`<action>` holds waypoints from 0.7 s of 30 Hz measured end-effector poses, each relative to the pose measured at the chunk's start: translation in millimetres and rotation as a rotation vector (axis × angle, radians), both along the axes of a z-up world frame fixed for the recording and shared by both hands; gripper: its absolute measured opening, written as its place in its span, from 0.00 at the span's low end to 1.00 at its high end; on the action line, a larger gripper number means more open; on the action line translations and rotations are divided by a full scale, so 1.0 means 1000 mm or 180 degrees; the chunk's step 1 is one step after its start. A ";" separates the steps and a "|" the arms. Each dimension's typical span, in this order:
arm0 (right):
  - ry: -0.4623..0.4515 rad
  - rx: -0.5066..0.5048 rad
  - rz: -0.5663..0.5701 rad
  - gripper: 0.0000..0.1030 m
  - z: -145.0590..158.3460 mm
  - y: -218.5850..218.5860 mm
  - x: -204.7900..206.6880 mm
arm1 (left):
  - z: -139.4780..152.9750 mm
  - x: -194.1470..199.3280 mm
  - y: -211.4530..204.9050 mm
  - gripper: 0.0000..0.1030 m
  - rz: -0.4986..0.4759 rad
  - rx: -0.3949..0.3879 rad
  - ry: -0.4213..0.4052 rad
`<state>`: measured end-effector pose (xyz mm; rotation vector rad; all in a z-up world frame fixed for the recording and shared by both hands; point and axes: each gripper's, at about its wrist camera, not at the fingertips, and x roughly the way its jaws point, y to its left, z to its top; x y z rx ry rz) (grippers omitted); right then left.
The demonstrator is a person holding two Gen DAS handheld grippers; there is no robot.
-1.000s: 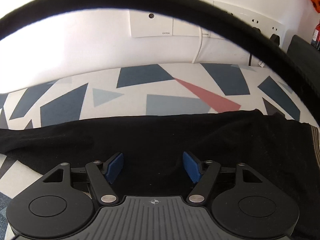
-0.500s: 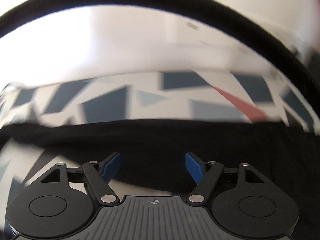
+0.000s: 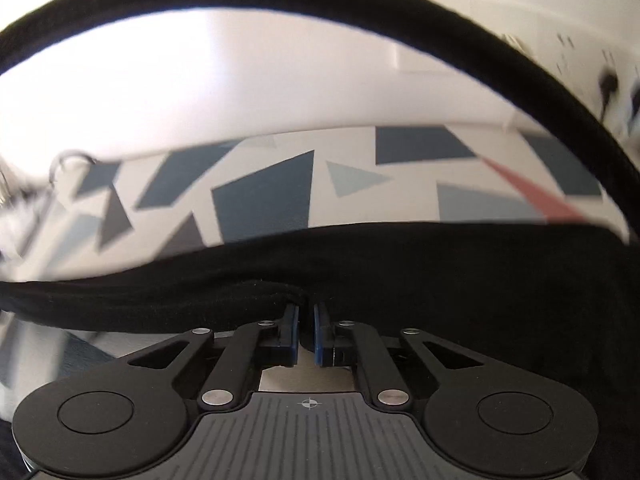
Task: Fold clothes
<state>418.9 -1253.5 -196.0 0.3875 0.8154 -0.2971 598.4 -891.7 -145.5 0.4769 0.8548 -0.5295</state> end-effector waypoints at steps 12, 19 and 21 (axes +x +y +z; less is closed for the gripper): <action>0.0265 0.0168 0.0421 0.46 0.029 0.019 -0.026 | -0.026 -0.003 0.031 0.69 0.0136 0.0012 0.0678; 0.0493 -0.0080 -0.0729 0.49 0.006 -0.017 -0.005 | -0.020 0.032 0.026 0.68 0.0712 -0.0448 0.0553; 0.0620 -0.0051 -0.0912 0.51 -0.004 -0.025 -0.003 | -0.025 0.030 0.000 0.68 0.0448 -0.0264 0.0449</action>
